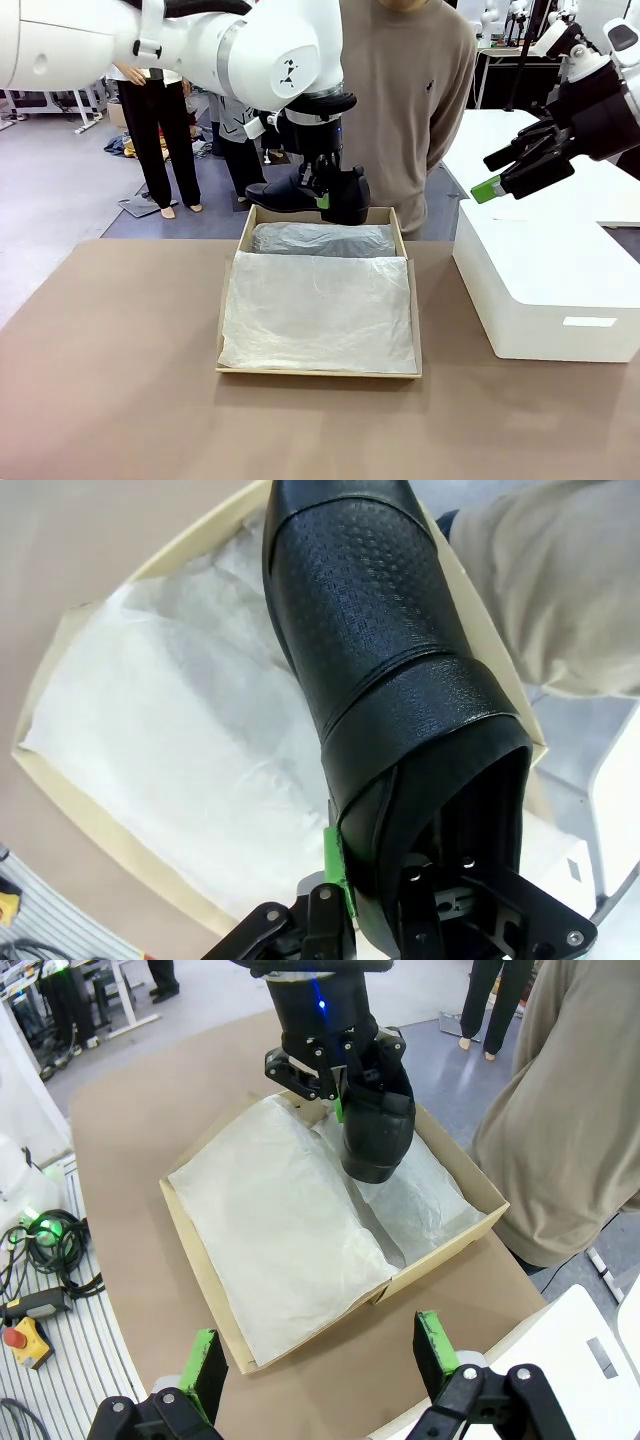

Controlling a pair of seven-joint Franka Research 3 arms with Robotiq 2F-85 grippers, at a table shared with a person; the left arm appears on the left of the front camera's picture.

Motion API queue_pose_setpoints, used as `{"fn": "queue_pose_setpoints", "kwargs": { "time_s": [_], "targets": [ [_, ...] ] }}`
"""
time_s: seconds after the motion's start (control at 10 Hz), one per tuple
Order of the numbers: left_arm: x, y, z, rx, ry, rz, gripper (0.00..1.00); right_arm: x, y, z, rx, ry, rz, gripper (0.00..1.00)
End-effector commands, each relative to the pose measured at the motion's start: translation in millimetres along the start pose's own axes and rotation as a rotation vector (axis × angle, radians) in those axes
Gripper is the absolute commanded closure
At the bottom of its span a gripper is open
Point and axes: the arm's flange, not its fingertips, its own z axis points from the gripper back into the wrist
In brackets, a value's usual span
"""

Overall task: Pack the shoes into the box.
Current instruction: Place the other shoe of the Shoes into the Shoes Box.

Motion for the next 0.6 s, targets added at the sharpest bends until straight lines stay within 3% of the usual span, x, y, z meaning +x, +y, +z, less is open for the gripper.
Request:
{"fn": "queue_pose_setpoints", "kwargs": {
  "time_s": [0.0,0.3,0.5],
  "targets": [
    [7,2,7,-0.006,0.011,-0.015,1.0,1,-2,-1,0.014,-0.02,0.008,0.0],
    [1,0,0,-0.001,0.001,-0.008,1.0,1,-2,-1,0.014,-0.02,0.008,0.0],
    [-16,-5,-3,-0.031,-0.024,0.061,1.0,1,-2,-1,0.014,-0.02,0.008,0.0]
  ]
}}
